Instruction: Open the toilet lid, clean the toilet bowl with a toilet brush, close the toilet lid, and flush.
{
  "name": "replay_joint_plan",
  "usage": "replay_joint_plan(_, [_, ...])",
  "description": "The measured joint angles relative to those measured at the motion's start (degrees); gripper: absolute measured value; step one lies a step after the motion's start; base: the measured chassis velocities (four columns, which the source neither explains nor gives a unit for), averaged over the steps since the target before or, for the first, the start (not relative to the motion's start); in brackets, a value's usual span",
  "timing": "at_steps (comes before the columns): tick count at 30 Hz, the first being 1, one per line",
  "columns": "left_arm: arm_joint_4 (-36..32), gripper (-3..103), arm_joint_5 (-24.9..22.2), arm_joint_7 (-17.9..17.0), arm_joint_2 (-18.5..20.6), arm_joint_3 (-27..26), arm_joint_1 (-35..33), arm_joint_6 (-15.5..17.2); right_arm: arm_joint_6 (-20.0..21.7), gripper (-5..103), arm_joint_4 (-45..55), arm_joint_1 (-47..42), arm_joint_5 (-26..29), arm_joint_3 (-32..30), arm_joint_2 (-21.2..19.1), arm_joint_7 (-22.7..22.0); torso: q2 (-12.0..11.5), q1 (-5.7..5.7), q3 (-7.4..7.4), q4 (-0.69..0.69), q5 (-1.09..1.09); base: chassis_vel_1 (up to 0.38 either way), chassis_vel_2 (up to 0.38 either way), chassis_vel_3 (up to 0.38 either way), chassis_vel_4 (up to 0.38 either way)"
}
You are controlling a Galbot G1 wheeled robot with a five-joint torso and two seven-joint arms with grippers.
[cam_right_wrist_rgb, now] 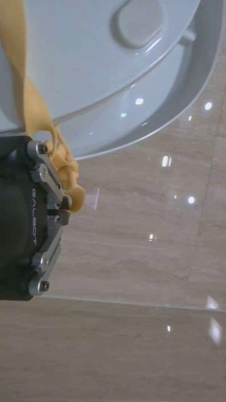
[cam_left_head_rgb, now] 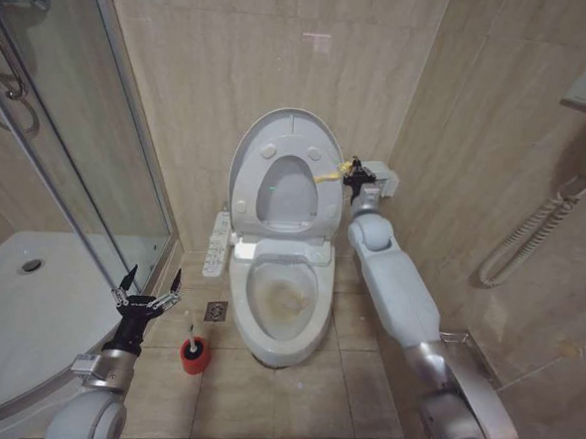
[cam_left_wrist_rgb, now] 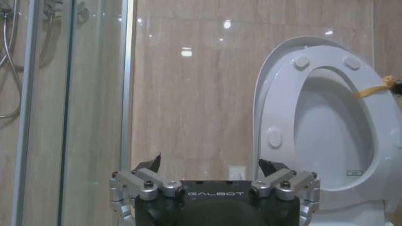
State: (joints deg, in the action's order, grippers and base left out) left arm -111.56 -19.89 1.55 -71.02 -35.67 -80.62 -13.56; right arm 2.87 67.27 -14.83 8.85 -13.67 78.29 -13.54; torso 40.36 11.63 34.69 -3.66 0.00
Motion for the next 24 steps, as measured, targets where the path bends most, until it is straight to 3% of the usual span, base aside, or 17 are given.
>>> replay_joint_plan(11, [0.00, 100, 0.00, 0.00, 0.00, 0.00, 0.00, 0.00, -0.33, 1, -5.46, 4.59, -0.94, 1.15, 0.53, 0.48, 0.00, 0.00, 0.00, 0.00, 0.00, 0.000, 0.000, 0.000, 0.000])
replay_joint_plan(24, [0.00, 100, 0.00, 0.00, 0.00, 0.00, 0.00, 0.00, 0.65, 1, -3.21, 3.26, -0.63, 1.60, -0.25, -0.15, 0.01, -0.01, 0.00, -0.01, 0.01, 0.000, 0.000, 0.000, 0.000])
